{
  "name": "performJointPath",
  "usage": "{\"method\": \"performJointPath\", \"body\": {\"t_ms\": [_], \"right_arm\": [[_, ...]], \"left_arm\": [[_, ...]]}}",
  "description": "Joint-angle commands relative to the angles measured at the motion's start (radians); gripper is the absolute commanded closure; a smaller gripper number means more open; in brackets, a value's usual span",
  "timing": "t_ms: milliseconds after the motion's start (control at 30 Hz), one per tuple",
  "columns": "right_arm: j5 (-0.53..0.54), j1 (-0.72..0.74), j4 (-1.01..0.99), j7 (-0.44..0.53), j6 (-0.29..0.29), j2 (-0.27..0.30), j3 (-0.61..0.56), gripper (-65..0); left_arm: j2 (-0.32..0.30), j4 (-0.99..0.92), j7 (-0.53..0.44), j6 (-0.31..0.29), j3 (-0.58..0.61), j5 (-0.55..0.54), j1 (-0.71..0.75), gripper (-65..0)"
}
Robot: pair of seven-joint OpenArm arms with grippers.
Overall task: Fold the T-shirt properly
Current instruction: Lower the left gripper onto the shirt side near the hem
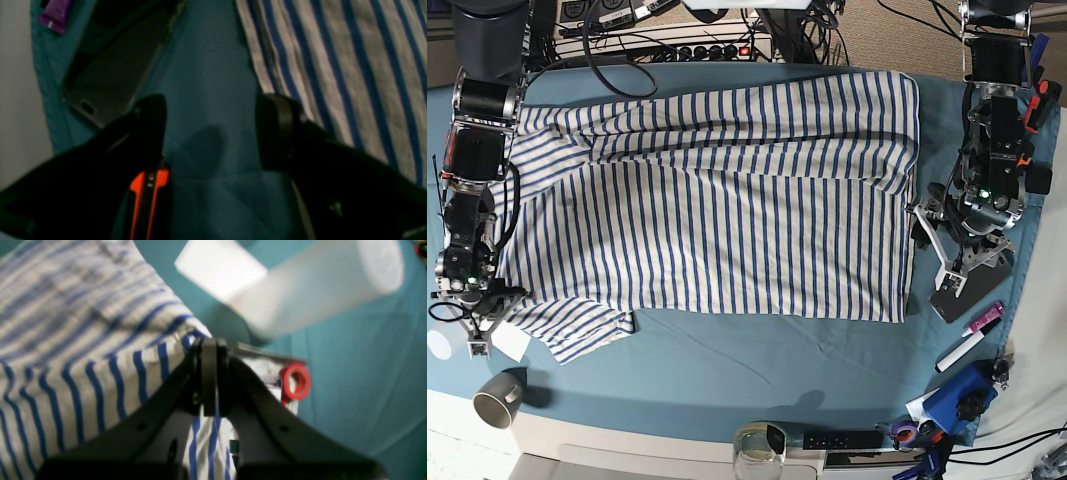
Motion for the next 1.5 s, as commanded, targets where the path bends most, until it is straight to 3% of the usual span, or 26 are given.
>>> {"method": "performJointPath", "body": {"t_ms": [0,200,433,667,900,1067,1267,1367,1467], "right_arm": [[0.008,0.028,0.024,0.013,-0.010,0.024,0.005,0.0],[0.039,0.013,0.027,-0.084,-0.018,0.024,0.005,0.0],[0.039,0.001,0.027,-0.110,-0.019,0.024,0.005,0.0],[0.039,0.001,0.027,-0.150,-0.018,0.024,0.005,0.0],[0.039,0.001,0.027,-0.156,-0.019,0.024,0.005,0.0],[0.039,0.001,0.027,-0.156,-0.018,0.024,0.005,0.0],[0.039,0.001,0.027,-0.156,-0.018,0.024,0.005,0.0],[0.038,0.001,0.027,-0.156,-0.018,0.024,0.005,0.0],[0.038,0.001,0.027,-0.156,-0.018,0.024,0.005,0.0]], "left_arm": [[-0.014,0.015,-0.027,0.003,-0.005,-0.002,-0.016,-42.1],[-0.013,0.015,-0.029,0.003,-0.005,-0.002,-0.016,-42.1],[-0.007,0.015,-0.055,0.031,-0.005,-0.016,-0.017,-42.1],[0.039,0.010,-0.105,0.019,-0.003,0.001,-0.075,-42.1],[0.105,-0.227,-0.110,0.060,-0.003,0.062,-0.246,-42.1],[0.127,-0.371,-0.061,0.060,-0.003,0.026,-0.349,-42.1],[0.155,-0.473,-0.006,0.018,-0.003,-0.082,-0.428,-42.1],[0.171,-0.537,-0.043,0.017,-0.003,-0.081,-0.438,-42.1],[0.187,-0.609,-0.089,-0.031,-0.003,-0.077,-0.438,-42.1]]}}
